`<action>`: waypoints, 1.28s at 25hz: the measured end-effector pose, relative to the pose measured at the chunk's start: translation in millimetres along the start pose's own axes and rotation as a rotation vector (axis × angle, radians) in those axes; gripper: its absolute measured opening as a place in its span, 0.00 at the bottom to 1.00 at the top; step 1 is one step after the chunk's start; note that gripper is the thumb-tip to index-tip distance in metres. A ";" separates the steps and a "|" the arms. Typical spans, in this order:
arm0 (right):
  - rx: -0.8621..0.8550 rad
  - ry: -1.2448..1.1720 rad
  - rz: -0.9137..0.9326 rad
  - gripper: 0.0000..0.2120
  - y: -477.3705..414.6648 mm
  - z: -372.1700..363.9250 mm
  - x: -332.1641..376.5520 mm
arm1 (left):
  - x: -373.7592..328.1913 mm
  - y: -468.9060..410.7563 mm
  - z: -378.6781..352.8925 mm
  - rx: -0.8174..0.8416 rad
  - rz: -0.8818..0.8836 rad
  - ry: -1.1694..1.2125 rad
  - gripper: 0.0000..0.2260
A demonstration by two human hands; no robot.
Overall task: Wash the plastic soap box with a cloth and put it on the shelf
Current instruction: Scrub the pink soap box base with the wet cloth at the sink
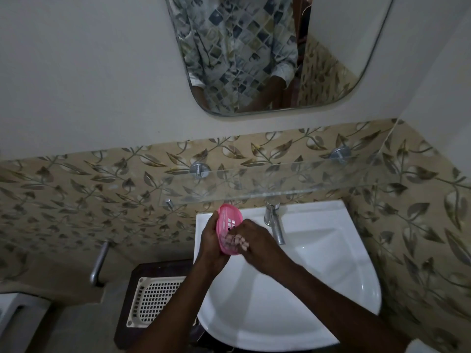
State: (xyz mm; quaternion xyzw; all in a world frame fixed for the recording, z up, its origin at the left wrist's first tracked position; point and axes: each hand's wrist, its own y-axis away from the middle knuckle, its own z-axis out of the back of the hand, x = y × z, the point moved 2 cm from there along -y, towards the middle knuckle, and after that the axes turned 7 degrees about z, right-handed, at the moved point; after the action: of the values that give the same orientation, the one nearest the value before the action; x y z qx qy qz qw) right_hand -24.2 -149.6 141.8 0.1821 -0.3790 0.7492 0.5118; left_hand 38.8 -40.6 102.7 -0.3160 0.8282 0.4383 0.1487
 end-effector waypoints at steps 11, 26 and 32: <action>0.027 -0.118 -0.042 0.07 -15.6 12.4 -9.9 | -3.1 -1.1 -5.0 0.095 0.089 -0.040 0.25; -0.124 -0.036 -0.114 0.11 -19.9 24.2 -27.4 | 5.1 9.8 -13.0 0.206 0.131 -0.045 0.18; -0.039 0.178 -0.018 0.08 -14.8 24.2 -25.8 | 2.8 9.6 -9.0 0.126 0.085 -0.140 0.19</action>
State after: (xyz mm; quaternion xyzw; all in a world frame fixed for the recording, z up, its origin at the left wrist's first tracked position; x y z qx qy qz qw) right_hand -3.0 -181.3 146.0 0.1084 -0.3448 0.7503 0.5536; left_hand 30.7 -45.0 112.5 -0.2393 0.8544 0.4122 0.2068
